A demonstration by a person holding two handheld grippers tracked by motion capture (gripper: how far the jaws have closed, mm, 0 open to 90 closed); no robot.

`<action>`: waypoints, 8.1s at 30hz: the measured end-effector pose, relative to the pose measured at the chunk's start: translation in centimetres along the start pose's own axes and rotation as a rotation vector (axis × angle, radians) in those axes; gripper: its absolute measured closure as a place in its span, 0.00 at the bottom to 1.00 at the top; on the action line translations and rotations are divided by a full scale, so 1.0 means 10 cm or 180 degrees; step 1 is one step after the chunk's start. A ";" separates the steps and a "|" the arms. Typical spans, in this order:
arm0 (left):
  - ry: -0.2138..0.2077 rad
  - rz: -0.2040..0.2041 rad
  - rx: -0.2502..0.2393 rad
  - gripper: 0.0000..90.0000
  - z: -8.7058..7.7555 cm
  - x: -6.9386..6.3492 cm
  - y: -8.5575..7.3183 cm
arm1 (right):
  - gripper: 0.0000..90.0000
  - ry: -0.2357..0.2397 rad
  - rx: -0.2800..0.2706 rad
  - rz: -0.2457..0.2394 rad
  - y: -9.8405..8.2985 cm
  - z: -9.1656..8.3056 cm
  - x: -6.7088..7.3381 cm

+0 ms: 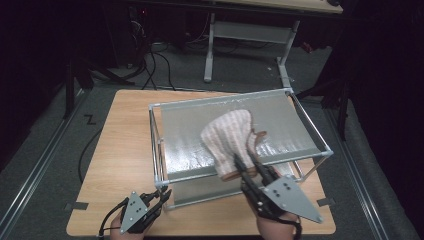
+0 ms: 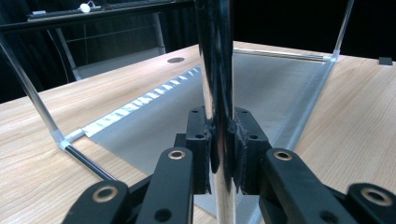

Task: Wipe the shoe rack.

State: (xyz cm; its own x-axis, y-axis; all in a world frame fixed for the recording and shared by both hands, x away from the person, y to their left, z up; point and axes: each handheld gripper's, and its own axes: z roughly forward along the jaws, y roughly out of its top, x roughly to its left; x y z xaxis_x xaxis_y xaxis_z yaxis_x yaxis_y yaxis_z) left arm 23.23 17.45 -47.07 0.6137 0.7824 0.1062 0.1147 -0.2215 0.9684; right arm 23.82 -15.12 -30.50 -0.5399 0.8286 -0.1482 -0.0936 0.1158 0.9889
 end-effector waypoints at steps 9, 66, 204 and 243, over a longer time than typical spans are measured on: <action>0.0033 -0.0010 0.0015 0.87 0.02 0.02 0.01 | 0.82 -0.0346 0.0025 -0.0055 -0.07 -0.80 -0.28; 0.0873 -0.0317 0.0087 0.88 -0.27 0.84 -0.15 | 0.81 -0.0912 0.1143 0.0115 -1.31 -0.28 -1.05; 0.0899 -0.0296 0.0070 0.87 -0.31 0.96 -0.20 | 0.81 -0.0672 0.1982 0.0555 -1.72 -0.20 -0.97; 0.1047 -0.0348 0.0090 0.87 -0.41 1.04 -0.24 | 0.81 -0.1248 0.1426 0.0499 -1.27 -0.11 -1.31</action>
State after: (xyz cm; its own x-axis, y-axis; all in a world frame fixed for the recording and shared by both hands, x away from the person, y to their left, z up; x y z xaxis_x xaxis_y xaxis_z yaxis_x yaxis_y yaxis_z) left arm 26.14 28.45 -47.39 0.3123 0.9471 0.0737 0.1904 -0.1384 0.9719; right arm 31.13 -28.06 -41.16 -0.1630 0.9843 -0.0681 0.3685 0.1247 0.9212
